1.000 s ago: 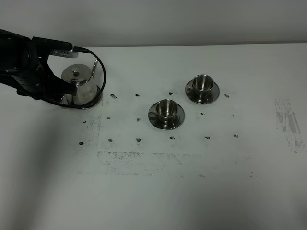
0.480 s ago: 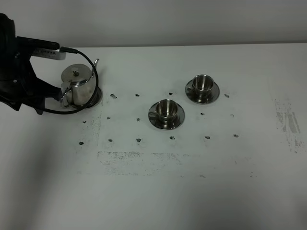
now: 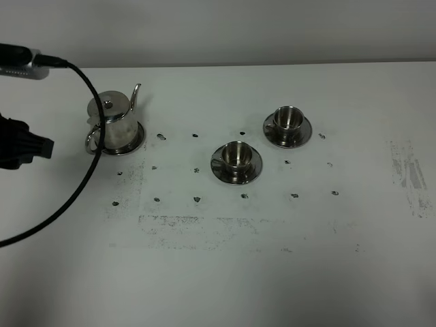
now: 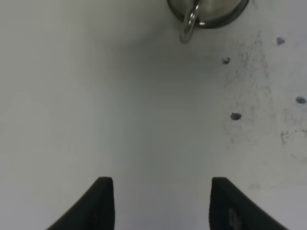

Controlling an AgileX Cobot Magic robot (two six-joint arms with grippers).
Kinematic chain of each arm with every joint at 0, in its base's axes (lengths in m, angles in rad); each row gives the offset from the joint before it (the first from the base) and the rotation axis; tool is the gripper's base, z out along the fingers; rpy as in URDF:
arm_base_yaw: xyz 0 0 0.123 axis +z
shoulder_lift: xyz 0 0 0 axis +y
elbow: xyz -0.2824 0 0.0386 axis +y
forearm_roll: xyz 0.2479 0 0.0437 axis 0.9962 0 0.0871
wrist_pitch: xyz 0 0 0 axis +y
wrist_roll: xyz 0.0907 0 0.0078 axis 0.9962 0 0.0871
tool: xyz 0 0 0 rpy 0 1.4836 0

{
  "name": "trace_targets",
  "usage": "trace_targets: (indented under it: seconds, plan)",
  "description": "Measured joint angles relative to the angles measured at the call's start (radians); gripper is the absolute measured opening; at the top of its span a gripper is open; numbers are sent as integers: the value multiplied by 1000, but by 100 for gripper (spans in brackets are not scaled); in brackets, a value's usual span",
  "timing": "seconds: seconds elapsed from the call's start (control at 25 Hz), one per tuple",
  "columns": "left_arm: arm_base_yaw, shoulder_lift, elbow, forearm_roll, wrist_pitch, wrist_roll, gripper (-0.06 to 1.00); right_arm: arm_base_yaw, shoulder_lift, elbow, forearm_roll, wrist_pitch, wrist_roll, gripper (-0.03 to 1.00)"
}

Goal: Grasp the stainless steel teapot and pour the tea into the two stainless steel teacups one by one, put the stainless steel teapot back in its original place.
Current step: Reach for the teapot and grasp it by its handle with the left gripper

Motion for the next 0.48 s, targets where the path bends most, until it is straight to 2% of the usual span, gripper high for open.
trace_targets:
  seconds: [0.32,0.48]
  plan:
    - [0,9,40,-60,-16,-10,44,0,0,0,0,0,0,46]
    - [0,59,37,-99,-5,37,44,0,0,0,0,0,0,46]
